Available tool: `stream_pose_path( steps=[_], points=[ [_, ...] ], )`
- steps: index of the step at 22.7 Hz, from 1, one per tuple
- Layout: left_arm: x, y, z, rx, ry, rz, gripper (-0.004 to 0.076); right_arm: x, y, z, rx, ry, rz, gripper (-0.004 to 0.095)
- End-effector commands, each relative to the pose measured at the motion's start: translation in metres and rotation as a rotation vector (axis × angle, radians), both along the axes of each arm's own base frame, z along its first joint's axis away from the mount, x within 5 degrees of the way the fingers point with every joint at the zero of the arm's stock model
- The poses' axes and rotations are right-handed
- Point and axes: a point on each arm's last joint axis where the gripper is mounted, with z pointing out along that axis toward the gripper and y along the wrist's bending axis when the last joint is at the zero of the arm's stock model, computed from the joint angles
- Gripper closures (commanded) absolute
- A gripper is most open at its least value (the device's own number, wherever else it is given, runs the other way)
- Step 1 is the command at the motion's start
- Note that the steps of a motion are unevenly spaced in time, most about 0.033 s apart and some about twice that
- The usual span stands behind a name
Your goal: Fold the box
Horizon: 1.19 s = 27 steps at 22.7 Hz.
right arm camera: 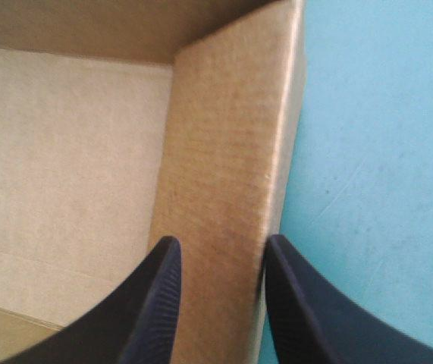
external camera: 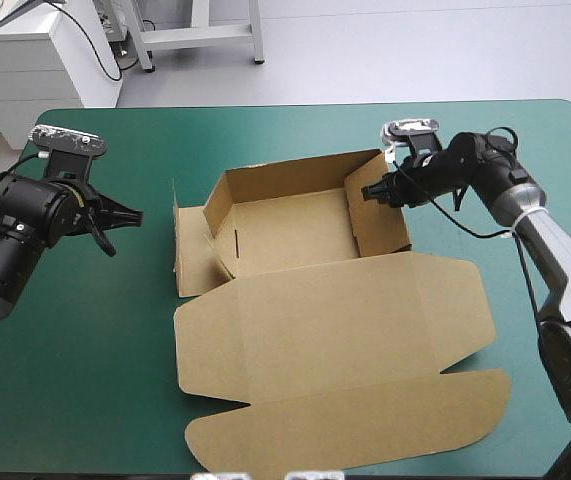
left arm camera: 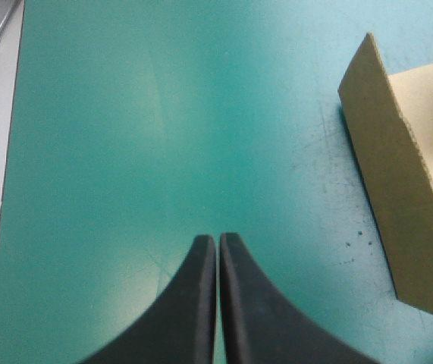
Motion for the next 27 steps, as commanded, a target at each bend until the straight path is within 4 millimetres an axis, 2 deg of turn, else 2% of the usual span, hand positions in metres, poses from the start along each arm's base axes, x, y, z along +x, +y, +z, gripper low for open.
stream_pose_path(
  steps=[1,4,7,15,20,21,24,25,27],
  points=[
    [-0.007,0.004,0.022,0.007,-0.101,-0.004,0.0727,-0.011,-0.004,0.057,-0.031,-0.124,0.033,0.0557],
    [-0.007,0.004,0.022,0.024,-0.097,-0.024,0.0727,-0.016,-0.009,0.079,-0.098,-0.128,0.054,0.0559],
    [-0.007,0.003,0.022,0.017,-0.098,-0.028,0.073,-0.015,-0.009,0.077,-0.08,-0.096,0.024,0.0559],
    [-0.007,0.003,0.021,0.02,-0.096,-0.03,0.0731,0.016,0.0,0.014,-0.082,0.119,0.021,0.0559],
    [-0.007,0.003,0.021,0.02,-0.095,-0.03,0.0731,0.028,0.002,-0.013,-0.105,0.174,0.049,0.0562],
    [-0.007,0.003,0.021,0.02,-0.095,-0.03,0.0731,0.03,0.003,-0.018,-0.106,0.187,0.047,0.0595],
    [-0.007,0.003,0.021,0.017,-0.094,-0.03,0.0731,0.033,0.003,-0.02,-0.101,0.173,0.041,0.0877],
    [-0.007,0.003,0.021,0.015,-0.094,-0.031,0.0731,0.033,0.003,-0.019,-0.096,0.165,0.035,0.0925],
    [-0.006,0.002,0.022,0.011,-0.102,-0.034,0.0731,0.033,0.004,-0.018,-0.085,0.16,0.032,0.0923]
  ],
)
